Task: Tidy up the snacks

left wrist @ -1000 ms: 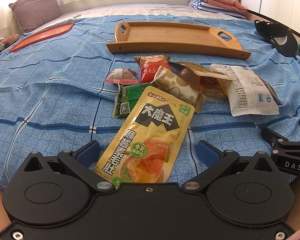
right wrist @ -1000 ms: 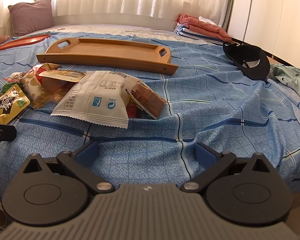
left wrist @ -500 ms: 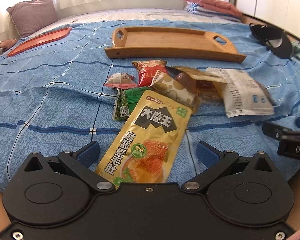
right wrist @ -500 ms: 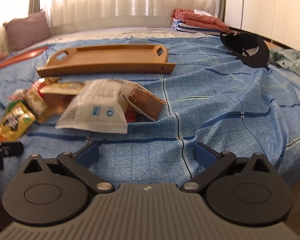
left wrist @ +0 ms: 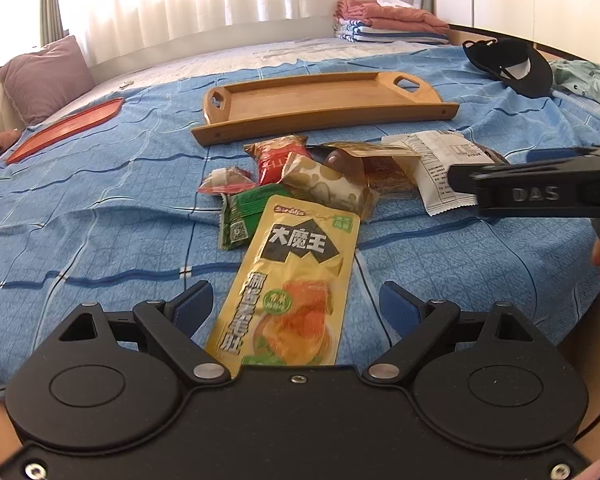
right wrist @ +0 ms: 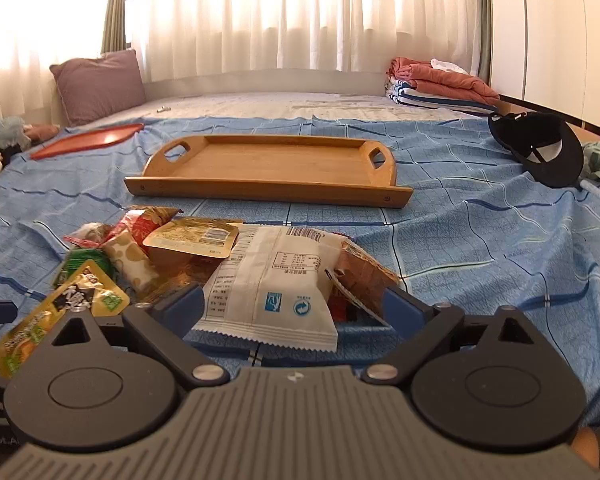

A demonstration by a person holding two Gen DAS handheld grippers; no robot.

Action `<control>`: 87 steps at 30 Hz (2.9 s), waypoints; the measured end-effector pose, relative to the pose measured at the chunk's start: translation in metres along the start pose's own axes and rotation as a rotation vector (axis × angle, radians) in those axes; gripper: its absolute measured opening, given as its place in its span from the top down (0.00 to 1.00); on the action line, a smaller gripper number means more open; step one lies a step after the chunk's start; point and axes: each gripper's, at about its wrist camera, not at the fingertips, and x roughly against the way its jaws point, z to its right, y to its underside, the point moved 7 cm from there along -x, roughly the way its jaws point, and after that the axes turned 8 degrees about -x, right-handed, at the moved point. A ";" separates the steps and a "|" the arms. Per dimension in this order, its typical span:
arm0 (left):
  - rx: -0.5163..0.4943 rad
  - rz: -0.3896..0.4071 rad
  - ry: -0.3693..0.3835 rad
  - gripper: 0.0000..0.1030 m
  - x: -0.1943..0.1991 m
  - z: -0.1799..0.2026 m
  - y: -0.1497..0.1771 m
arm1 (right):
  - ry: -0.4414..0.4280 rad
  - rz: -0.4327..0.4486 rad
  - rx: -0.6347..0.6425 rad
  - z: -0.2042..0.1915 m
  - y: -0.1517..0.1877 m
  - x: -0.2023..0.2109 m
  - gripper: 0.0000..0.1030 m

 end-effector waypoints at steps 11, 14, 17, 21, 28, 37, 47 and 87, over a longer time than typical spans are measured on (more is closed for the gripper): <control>0.043 0.010 0.041 0.31 -0.006 0.003 0.000 | -0.009 0.028 0.046 -0.016 0.006 0.005 0.20; 0.061 0.002 0.048 0.26 -0.010 0.001 -0.001 | -0.024 0.008 0.071 -0.022 0.011 0.003 0.20; 0.084 -0.012 0.059 0.22 -0.015 -0.003 -0.003 | 0.000 -0.008 0.045 -0.018 0.008 -0.007 0.20; 0.080 -0.023 0.070 0.24 -0.019 -0.004 -0.004 | -0.012 -0.060 -0.025 -0.011 0.001 -0.028 0.19; 0.074 -0.018 0.066 0.42 -0.010 -0.002 -0.005 | -0.007 -0.068 -0.012 -0.016 -0.001 -0.035 0.31; 0.082 -0.001 0.061 0.42 -0.002 -0.005 -0.010 | -0.035 -0.066 -0.015 -0.010 -0.006 -0.018 0.49; 0.129 0.043 0.029 0.42 0.008 -0.024 -0.027 | 0.007 -0.095 0.040 -0.024 -0.008 -0.046 0.31; 0.216 0.128 0.021 0.42 -0.049 -0.084 -0.174 | -0.073 -0.028 -0.026 0.017 -0.105 -0.052 0.43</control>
